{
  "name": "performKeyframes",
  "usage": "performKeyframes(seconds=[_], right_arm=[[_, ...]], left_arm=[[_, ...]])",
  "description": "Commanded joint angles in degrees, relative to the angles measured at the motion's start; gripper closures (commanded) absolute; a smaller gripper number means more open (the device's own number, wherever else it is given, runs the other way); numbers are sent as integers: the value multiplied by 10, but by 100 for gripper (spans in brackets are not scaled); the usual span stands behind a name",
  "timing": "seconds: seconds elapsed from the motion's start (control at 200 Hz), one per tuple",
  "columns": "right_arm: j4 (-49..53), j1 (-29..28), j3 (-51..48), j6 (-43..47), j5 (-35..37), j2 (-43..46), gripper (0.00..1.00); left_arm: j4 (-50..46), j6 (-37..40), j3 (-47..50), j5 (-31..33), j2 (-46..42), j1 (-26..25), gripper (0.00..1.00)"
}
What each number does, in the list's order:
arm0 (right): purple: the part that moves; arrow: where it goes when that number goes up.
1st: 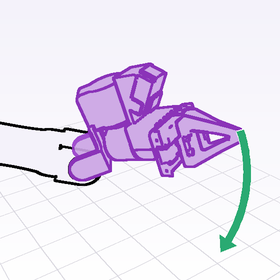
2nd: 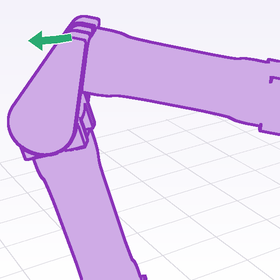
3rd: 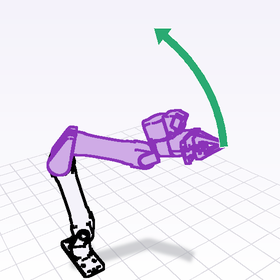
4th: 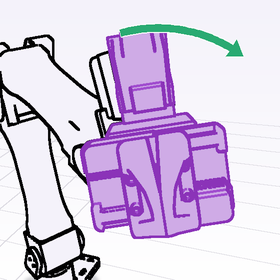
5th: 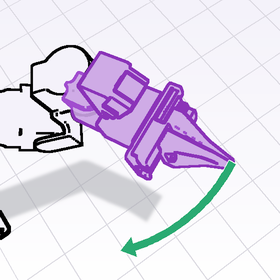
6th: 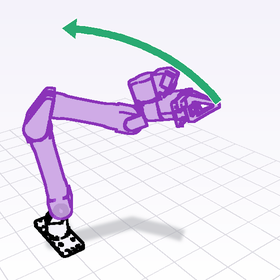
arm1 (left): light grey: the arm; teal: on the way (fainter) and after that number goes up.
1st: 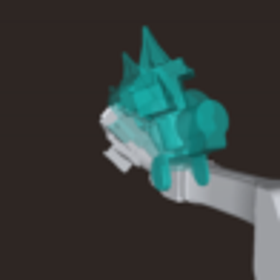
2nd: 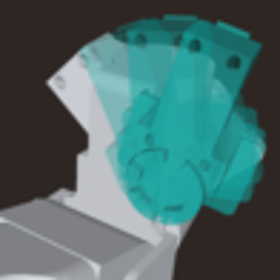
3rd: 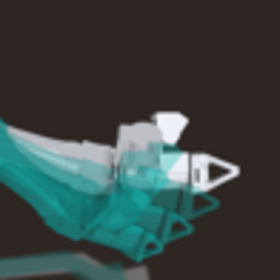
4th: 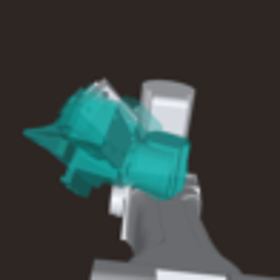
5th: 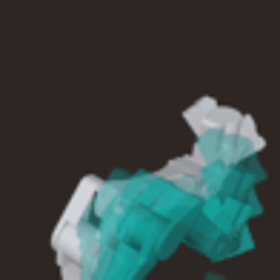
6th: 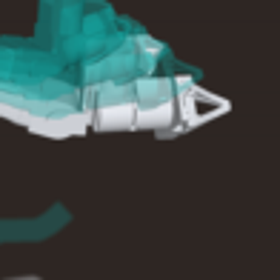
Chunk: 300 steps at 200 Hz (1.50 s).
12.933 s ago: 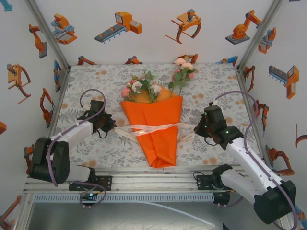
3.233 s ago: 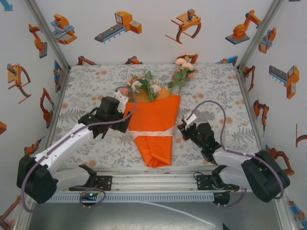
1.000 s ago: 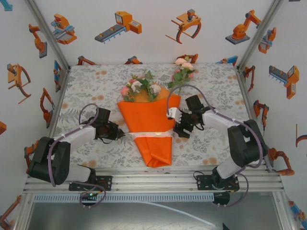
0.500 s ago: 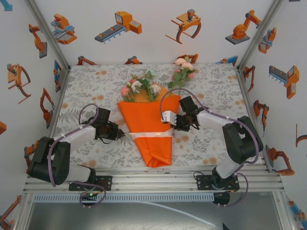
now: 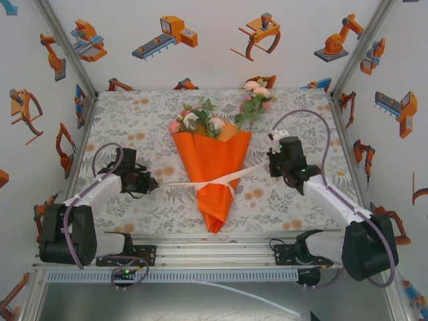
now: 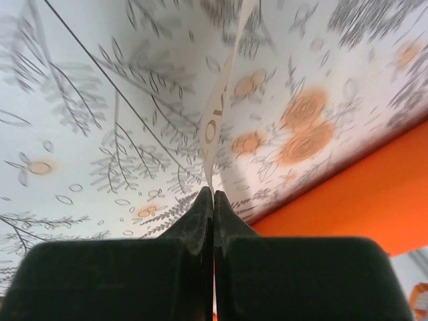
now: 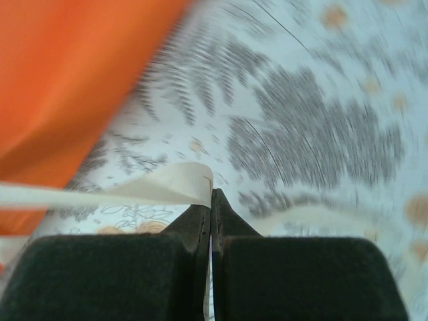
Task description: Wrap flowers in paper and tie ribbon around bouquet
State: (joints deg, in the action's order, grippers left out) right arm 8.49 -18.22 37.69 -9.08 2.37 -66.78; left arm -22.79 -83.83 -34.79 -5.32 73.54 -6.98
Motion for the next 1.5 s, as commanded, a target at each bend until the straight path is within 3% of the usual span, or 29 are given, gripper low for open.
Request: performKeyframes(seconds=[0.0, 0.145, 0.305, 0.476, 0.636, 0.791, 0.876, 1.011, 1.086, 1.131, 1.207, 1.312, 1.417, 1.497], right_arm=[[50, 82, -30, -249, 136, 24, 100], [96, 184, -48, -332, 120, 40, 100], [73, 295, -104, -442, 79, 59, 100], [67, 359, -136, -527, 80, 67, 100], [68, 374, -140, -551, 94, 83, 100], [51, 371, -136, -514, 45, 97, 100], [14, 358, -139, -474, -33, 114, 100], [-2, 265, -99, -421, -130, 128, 100], [14, 203, -68, -390, -137, 142, 100], [17, 175, -56, -376, -145, 149, 100], [21, 142, -41, -362, -171, 152, 100], [39, 120, -19, -350, -208, 143, 100], [58, 102, -5, -335, -217, 140, 100], [59, 89, -3, -329, -214, 143, 100]], left_arm=[[-56, 60, -1, 25, -21, 62, 100], [-75, 98, 5, 7, -37, 180, 100], [-109, 121, -2, -1, -45, 290, 100], [-110, 115, 27, -33, -67, 379, 100], [-93, 124, 45, -47, -81, 410, 100], [-10, 179, 42, -129, -78, 402, 97], [-23, 249, 1, -134, -95, 358, 80], [-83, 369, -89, -77, -129, 193, 26], [-125, 439, -144, -25, -147, 121, 13], [-129, 488, -167, -3, -159, 83, 11], [-106, 600, -187, -23, -168, 9, 12], [-139, 809, -217, -51, -137, -126, 21], [-209, 979, -225, 53, -91, -249, 23], [-237, 1055, -212, 118, -44, -272, 23]])
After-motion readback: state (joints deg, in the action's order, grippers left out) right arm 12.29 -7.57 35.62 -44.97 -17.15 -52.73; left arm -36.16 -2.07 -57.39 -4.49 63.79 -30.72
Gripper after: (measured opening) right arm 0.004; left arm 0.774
